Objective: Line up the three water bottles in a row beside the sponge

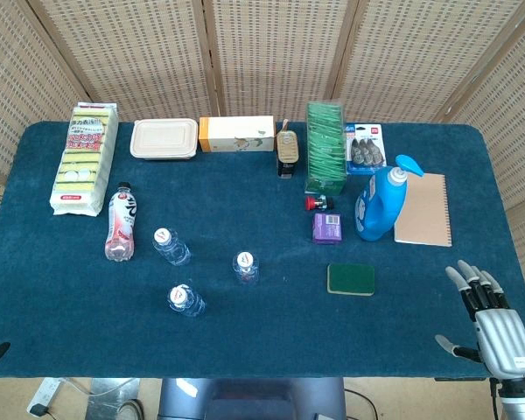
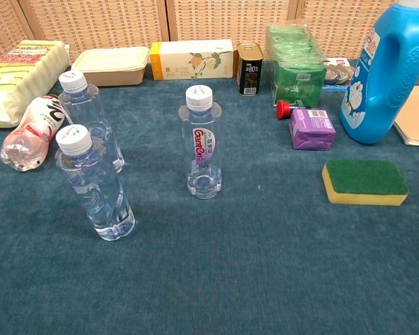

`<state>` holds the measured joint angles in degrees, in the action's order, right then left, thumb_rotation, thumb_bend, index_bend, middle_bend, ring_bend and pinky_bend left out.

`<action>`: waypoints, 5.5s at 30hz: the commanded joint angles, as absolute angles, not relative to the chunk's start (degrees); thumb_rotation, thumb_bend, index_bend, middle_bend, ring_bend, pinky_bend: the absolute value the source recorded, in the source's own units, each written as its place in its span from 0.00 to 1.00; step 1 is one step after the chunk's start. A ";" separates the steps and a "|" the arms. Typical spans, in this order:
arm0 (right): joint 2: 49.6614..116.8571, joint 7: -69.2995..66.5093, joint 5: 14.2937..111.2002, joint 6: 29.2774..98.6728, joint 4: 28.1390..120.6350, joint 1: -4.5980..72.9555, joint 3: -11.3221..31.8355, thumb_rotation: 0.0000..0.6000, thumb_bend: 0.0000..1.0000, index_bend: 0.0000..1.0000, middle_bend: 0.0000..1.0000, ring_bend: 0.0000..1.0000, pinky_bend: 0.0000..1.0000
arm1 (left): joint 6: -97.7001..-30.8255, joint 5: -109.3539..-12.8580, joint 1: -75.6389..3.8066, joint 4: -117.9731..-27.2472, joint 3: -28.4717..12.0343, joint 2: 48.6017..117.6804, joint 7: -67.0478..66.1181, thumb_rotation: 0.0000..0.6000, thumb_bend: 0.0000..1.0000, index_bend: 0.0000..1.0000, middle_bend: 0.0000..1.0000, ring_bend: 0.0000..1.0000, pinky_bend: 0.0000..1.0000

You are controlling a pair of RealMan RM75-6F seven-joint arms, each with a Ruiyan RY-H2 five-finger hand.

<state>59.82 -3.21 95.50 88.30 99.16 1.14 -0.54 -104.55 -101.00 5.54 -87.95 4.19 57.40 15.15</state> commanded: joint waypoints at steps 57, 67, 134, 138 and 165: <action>93.48 -38.83 88.44 45.71 75.76 48.23 9.48 1.00 0.00 0.00 0.02 0.00 0.14 | -99.32 -97.15 3.61 -89.10 3.05 55.90 18.49 1.00 0.13 0.00 0.00 0.00 0.05; 100.33 -42.68 85.01 48.86 67.75 47.76 10.37 1.00 0.09 0.37 0.44 0.41 0.55 | -98.29 -96.46 3.35 -89.98 2.88 55.66 17.97 1.00 0.13 0.00 0.00 0.00 0.05; 72.63 -38.41 89.19 57.19 82.39 37.94 1.06 1.00 0.23 0.17 0.17 0.11 0.39 | -102.49 -99.69 5.14 -88.15 4.06 55.29 21.16 1.00 0.13 0.00 0.00 0.00 0.05; 68.34 -38.31 89.89 59.50 85.46 36.06 0.18 1.00 0.22 0.15 0.13 0.09 0.36 | -102.48 -99.70 5.11 -87.82 4.09 55.26 21.69 1.00 0.13 0.00 0.00 0.00 0.05; 57.81 -19.44 95.61 90.92 95.04 7.21 -9.10 1.00 0.03 0.08 0.01 0.00 0.13 | -90.29 -109.89 -6.56 -73.53 9.54 60.77 41.27 1.00 0.13 0.00 0.00 0.00 0.05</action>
